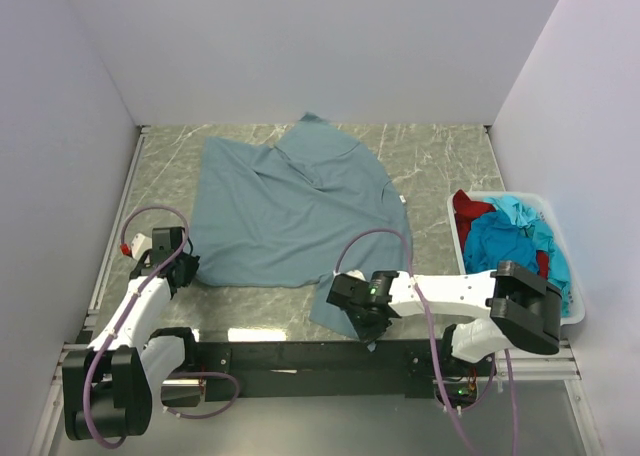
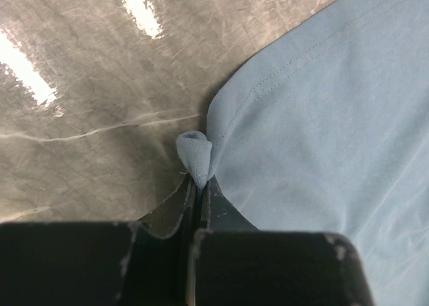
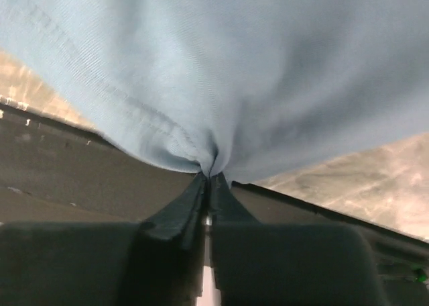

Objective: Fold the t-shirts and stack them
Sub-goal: Flatten the tshirt out

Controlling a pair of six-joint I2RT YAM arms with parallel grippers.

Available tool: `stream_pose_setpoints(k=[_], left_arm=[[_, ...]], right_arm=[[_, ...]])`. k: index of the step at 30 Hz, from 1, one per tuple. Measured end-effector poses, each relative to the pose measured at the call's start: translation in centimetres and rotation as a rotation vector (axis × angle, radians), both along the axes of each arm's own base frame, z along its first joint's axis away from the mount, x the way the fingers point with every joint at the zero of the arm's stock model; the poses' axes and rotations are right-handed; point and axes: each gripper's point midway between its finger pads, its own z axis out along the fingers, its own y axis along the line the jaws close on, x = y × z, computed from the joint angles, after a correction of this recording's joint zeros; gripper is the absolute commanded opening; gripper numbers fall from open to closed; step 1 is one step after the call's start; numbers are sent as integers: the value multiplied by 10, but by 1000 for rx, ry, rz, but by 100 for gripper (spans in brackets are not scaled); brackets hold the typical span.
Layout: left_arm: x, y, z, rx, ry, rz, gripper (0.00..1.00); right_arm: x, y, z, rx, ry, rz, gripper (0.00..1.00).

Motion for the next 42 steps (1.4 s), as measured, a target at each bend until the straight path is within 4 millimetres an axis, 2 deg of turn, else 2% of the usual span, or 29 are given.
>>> stream_pose_setpoints(k=[2, 4, 6, 8, 11, 13, 15, 18, 20, 23, 26, 30, 36, 40, 42], left_arm=[[-2, 0, 0, -1, 7, -1, 1], [-3, -2, 2, -8, 3, -5, 1], [1, -4, 9, -15, -14, -12, 1], [9, -5, 24, -20, -51, -19, 1], [28, -6, 58, -22, -124, -30, 1], [44, -6, 91, -18, -195, -37, 1], [58, -5, 127, -13, -272, -42, 1], [77, -5, 193, 2, -410, -52, 1], [85, -4, 240, 14, -506, -56, 1], [92, -3, 303, 34, -631, -65, 1], [91, -3, 356, 58, -716, -75, 0], [78, -3, 423, 95, -836, -89, 1], [32, -5, 514, 162, -1023, -107, 1], [-12, -8, 569, 204, -1172, -121, 2], [-36, -11, 587, 218, -1236, -131, 2]], right_arm=[[7, -4, 1, -7, -6, -44, 0], [23, -10, 4, -17, -46, -92, 0], [49, -15, 14, -14, -117, -154, 0], [79, -12, 34, 24, -198, -211, 0], [138, -8, 89, 119, -375, -309, 0], [172, -11, 132, 181, -501, -364, 0], [204, -23, 183, 243, -638, -436, 0], [234, -45, 254, 318, -814, -512, 0], [244, -58, 295, 359, -913, -539, 0], [250, -74, 360, 399, -1052, -543, 0], [250, -88, 425, 430, -1184, -539, 0], [238, -105, 492, 456, -1327, -515, 0], [200, -125, 567, 530, -1502, -433, 0], [161, -138, 603, 612, -1597, -365, 0], [137, -148, 618, 657, -1647, -343, 0]])
